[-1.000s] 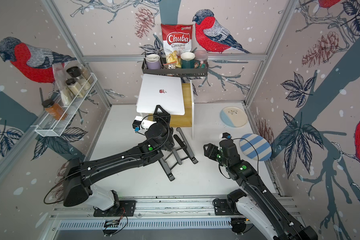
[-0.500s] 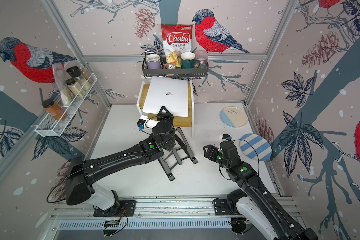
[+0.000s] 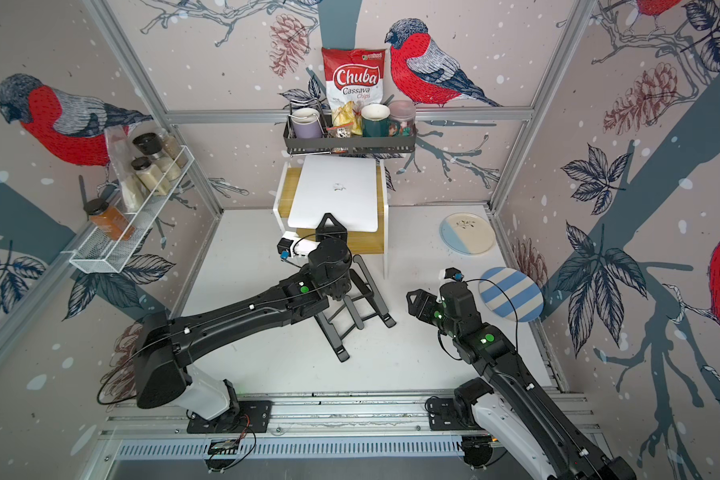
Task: Close the laptop lid and set it aside
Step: Place the laptop on the shelf.
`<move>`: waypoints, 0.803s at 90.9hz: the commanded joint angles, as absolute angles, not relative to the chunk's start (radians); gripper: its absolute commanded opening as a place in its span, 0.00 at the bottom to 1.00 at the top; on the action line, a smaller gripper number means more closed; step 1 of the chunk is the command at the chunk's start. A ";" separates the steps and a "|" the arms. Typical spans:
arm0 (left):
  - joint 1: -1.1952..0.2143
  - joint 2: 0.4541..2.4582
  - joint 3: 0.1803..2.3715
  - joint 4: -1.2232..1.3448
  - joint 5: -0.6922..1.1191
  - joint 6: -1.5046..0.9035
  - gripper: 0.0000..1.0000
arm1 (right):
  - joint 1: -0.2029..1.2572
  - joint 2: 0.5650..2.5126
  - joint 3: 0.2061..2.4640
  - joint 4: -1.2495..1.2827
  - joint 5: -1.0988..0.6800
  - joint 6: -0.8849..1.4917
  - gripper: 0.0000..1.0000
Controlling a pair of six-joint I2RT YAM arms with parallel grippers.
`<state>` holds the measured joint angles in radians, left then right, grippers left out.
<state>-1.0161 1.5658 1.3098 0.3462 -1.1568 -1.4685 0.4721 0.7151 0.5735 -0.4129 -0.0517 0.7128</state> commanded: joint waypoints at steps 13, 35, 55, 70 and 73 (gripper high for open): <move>-1.012 1.547 1.317 0.300 -1.119 -1.505 0.33 | 0.474 0.709 0.579 -0.405 -0.046 0.716 0.76; -1.008 1.516 1.314 0.245 -1.079 -1.467 0.59 | 0.474 0.709 0.577 -0.405 -0.047 0.718 0.76; -1.002 1.469 1.295 0.190 -1.012 -1.393 0.95 | 0.474 0.708 0.578 -0.418 -0.042 0.713 0.77; -1.002 1.419 1.273 0.145 -0.919 -1.353 0.96 | 0.474 0.698 0.578 -0.428 -0.036 0.713 0.79; -1.002 1.400 1.264 0.129 -0.898 -1.353 0.96 | 0.474 0.696 0.579 -0.430 -0.036 0.711 0.80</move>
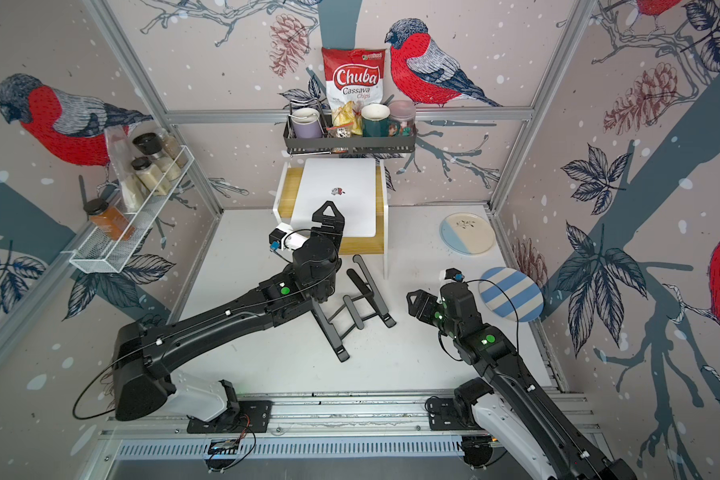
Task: Close the laptop lid and set it aside
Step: Place the laptop on the shelf, then reset both arms
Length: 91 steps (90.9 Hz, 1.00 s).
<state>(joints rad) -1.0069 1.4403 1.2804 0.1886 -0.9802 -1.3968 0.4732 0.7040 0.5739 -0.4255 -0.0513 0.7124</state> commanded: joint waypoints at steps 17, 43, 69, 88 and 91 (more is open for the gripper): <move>-1.002 1.284 1.220 0.007 -0.787 -1.352 0.96 | 0.474 0.690 0.589 -0.447 -0.030 0.700 0.88; -1.001 1.045 1.050 -0.184 -0.596 -1.284 0.96 | 0.473 0.660 0.606 -0.507 0.024 0.663 0.95; -1.002 0.677 0.877 -0.510 -0.737 -1.091 0.96 | 0.472 0.650 0.644 -0.551 0.092 0.630 0.99; -1.001 0.501 0.763 -0.624 -1.069 -0.796 0.96 | 0.472 0.673 0.711 -0.589 0.209 0.587 1.00; -0.997 0.502 0.752 -0.633 -1.120 -0.749 0.96 | 0.475 0.680 0.723 -0.593 0.241 0.575 1.00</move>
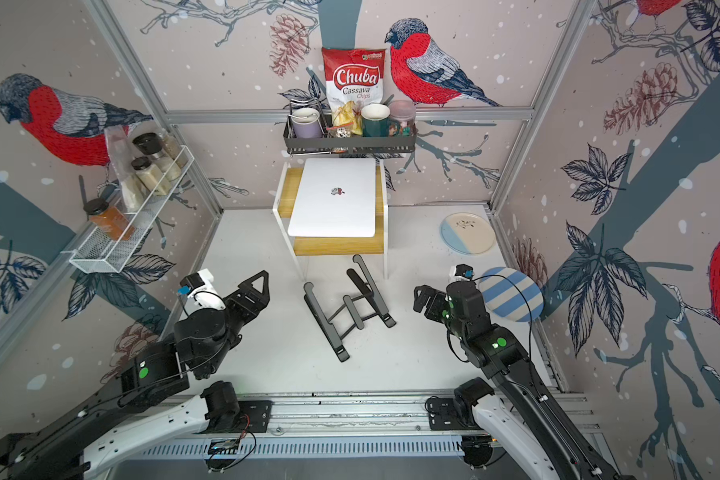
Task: Close the laptop lid and set it aside
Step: Reset both arms
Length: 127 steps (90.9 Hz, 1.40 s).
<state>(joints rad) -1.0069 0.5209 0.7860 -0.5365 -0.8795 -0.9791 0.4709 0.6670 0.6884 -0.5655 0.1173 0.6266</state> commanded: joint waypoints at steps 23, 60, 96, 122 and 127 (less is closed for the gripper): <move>-0.793 0.691 0.701 -0.416 -1.196 -0.428 0.96 | 0.512 0.683 0.667 -0.353 0.396 0.447 1.00; -0.277 0.819 0.533 0.023 -0.870 -0.282 0.96 | 0.283 0.903 0.564 0.056 0.415 0.284 1.00; -0.236 1.254 0.412 0.603 -0.873 -0.027 0.96 | 0.111 1.182 0.401 0.539 0.335 0.149 1.00; -0.196 1.505 0.362 0.953 -0.683 0.035 0.96 | 0.118 1.400 0.459 0.606 0.221 0.034 1.00; -0.147 1.477 0.381 0.844 -0.581 -0.011 0.96 | 0.117 1.416 0.441 0.667 0.197 0.009 1.00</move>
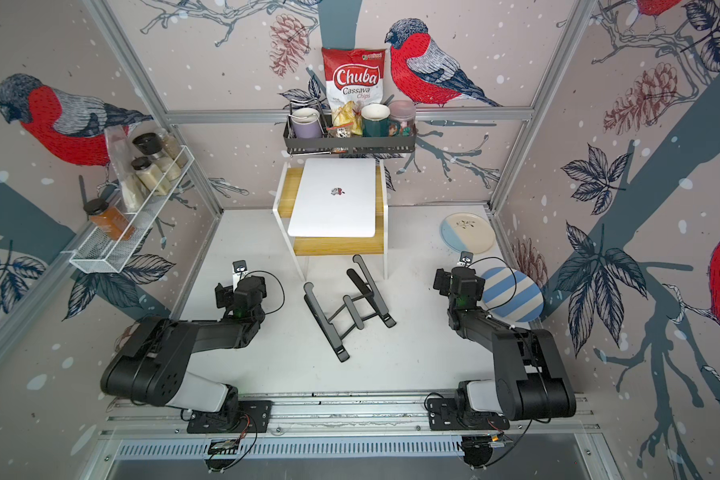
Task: Close the laptop lid and set it aside
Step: Reset both arms
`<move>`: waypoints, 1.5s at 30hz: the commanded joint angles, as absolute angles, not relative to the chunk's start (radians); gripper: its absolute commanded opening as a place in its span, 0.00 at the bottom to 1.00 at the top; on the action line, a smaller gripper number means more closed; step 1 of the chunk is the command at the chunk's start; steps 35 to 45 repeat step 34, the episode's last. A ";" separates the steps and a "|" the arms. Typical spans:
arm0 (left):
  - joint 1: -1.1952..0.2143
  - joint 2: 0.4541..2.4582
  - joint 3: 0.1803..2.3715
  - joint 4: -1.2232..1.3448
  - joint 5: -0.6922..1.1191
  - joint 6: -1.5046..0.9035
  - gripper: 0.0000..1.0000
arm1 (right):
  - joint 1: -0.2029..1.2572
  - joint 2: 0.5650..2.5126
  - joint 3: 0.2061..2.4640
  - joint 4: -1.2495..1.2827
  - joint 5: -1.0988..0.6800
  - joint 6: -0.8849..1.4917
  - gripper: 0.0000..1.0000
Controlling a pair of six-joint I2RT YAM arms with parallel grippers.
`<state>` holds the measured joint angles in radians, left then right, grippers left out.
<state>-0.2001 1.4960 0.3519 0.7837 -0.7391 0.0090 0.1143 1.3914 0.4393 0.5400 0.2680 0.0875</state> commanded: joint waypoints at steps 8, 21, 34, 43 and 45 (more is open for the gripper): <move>-0.037 1.532 0.362 0.919 -0.313 -0.049 0.96 | 0.079 1.507 0.330 0.964 0.152 0.023 1.00; -0.038 1.545 0.371 0.920 -0.300 -0.033 0.97 | 0.049 1.508 0.371 0.875 0.185 0.080 1.00; -0.037 1.545 0.370 0.920 -0.299 -0.033 0.97 | 0.049 1.505 0.373 0.867 0.185 0.081 1.00; -0.037 1.545 0.370 0.920 -0.299 -0.033 0.97 | 0.049 1.505 0.373 0.867 0.185 0.081 1.00; -0.037 1.545 0.370 0.920 -0.299 -0.033 0.97 | 0.049 1.505 0.373 0.867 0.185 0.081 1.00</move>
